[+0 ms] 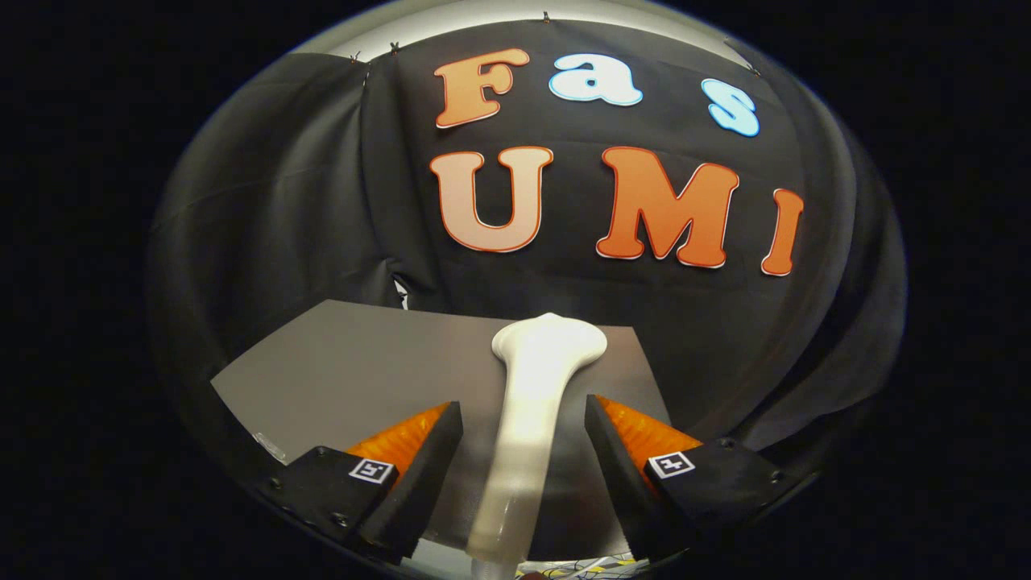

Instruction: Iron the clothes twice with a garment steamer, once on the left side and once on the right side.

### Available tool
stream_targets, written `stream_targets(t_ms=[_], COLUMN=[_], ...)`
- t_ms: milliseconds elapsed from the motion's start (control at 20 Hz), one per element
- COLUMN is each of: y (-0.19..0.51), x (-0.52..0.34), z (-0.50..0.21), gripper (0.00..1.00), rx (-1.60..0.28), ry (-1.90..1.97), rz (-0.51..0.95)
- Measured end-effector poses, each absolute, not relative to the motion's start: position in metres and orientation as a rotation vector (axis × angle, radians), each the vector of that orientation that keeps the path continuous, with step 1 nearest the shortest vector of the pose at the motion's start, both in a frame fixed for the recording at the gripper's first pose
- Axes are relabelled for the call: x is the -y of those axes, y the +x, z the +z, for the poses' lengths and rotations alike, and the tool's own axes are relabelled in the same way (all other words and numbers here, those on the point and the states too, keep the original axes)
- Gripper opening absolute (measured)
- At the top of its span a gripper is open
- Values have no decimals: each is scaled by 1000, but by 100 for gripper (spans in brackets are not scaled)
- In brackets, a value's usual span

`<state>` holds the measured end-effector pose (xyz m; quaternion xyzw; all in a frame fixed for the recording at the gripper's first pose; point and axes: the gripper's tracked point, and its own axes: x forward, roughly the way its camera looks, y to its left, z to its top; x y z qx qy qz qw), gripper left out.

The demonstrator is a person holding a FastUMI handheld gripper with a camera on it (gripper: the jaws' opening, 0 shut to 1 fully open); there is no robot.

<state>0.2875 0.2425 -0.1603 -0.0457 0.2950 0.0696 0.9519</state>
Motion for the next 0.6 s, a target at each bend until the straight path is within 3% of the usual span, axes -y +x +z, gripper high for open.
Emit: stream_targets(t_ms=[250, 600], y=[293, 298], x=[-235, -237], z=[-191, -185], gripper=[98, 56], rx=[-713, -688], ry=[-55, -14], rz=[117, 121])
